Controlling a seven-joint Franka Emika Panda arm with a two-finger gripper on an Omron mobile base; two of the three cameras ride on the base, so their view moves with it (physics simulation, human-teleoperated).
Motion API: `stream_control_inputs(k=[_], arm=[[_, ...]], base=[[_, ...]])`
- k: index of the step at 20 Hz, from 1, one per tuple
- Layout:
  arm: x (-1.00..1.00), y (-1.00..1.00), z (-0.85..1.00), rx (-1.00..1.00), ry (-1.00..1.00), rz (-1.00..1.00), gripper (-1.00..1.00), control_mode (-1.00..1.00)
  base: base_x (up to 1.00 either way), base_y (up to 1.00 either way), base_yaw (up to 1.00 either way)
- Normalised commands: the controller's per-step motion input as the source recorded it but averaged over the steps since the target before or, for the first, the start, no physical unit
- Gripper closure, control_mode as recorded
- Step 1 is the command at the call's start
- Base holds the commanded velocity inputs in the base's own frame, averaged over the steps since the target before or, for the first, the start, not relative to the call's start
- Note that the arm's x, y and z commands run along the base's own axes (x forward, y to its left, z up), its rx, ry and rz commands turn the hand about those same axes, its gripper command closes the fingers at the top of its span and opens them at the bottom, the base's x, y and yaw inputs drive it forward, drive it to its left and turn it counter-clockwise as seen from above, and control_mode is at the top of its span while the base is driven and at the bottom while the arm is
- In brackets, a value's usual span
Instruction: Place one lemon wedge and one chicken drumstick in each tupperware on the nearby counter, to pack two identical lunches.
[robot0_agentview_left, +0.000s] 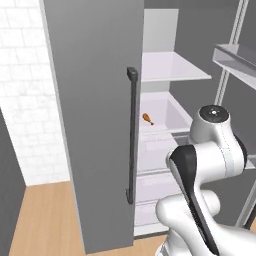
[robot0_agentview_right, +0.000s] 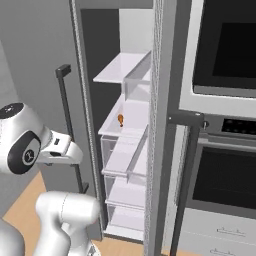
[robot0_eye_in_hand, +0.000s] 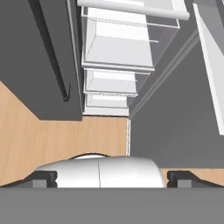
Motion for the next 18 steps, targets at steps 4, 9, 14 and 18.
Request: stream_control_inputs(k=[4,9,14,18], arm=[[0.0,0.0,0.0,0.0,0.0,0.0,-1.0,1.0],[0.0,0.0,0.0,0.0,0.0,0.0,-1.0,1.0],[0.0,0.0,0.0,0.0,0.0,0.0,-1.0,1.0],[0.0,0.0,0.0,0.0,0.0,0.0,-1.0,1.0]], base=[[0.22,-0.37,0.0],[0.22,-0.35,0.0],[0.46,-0.18,0.0],[0.6,-0.02,0.0]])
